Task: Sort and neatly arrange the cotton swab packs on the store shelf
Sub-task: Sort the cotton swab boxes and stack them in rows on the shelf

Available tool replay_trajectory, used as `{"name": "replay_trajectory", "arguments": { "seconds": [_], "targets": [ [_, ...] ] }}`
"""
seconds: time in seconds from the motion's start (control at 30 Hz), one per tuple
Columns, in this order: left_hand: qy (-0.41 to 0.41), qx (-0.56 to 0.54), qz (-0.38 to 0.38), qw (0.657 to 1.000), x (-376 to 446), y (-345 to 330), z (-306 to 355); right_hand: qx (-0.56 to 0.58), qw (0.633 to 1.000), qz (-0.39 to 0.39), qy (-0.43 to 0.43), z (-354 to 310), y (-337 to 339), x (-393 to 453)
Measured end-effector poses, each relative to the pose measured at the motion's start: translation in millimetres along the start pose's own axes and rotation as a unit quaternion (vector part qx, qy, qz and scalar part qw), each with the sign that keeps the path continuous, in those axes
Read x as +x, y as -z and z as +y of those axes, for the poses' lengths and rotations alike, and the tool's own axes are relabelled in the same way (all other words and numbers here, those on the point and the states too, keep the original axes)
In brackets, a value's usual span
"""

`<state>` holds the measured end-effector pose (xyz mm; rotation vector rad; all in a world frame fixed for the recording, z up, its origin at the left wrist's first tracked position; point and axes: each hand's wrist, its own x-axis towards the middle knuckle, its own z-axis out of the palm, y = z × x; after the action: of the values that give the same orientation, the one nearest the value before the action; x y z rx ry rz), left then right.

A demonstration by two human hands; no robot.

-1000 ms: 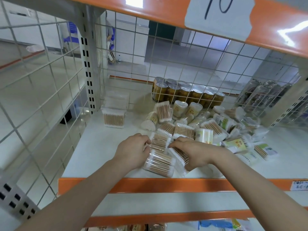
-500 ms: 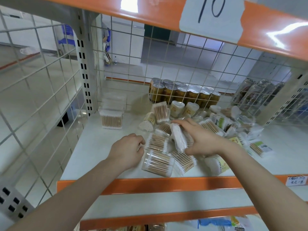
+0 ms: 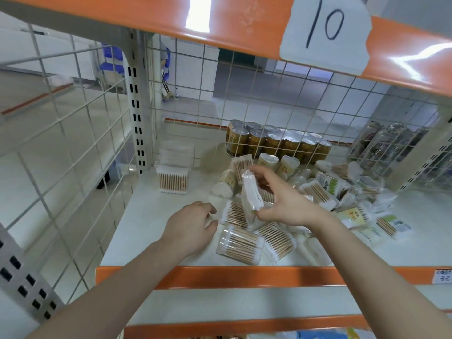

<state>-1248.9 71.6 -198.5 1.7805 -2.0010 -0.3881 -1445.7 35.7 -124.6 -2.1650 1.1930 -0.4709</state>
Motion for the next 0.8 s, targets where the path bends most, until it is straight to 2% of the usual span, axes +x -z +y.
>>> {"name": "replay_trajectory", "arguments": {
  "seconds": [0.17,0.37,0.8],
  "targets": [
    [0.012,-0.014,0.005,1.000,1.9,2.5,-4.5,0.015,1.000,-0.021,0.016,-2.3,-8.0,-0.7],
    [0.029,-0.092,-0.001,0.995,6.7,2.8,-3.6,-0.006,0.999,-0.028,0.027,-3.8,-14.8,-0.5],
    [0.033,-0.085,0.000,0.996,8.7,-4.7,-12.3,-0.023,1.000,-0.004,0.002,21.0,-9.7,-2.1]
  ]
}}
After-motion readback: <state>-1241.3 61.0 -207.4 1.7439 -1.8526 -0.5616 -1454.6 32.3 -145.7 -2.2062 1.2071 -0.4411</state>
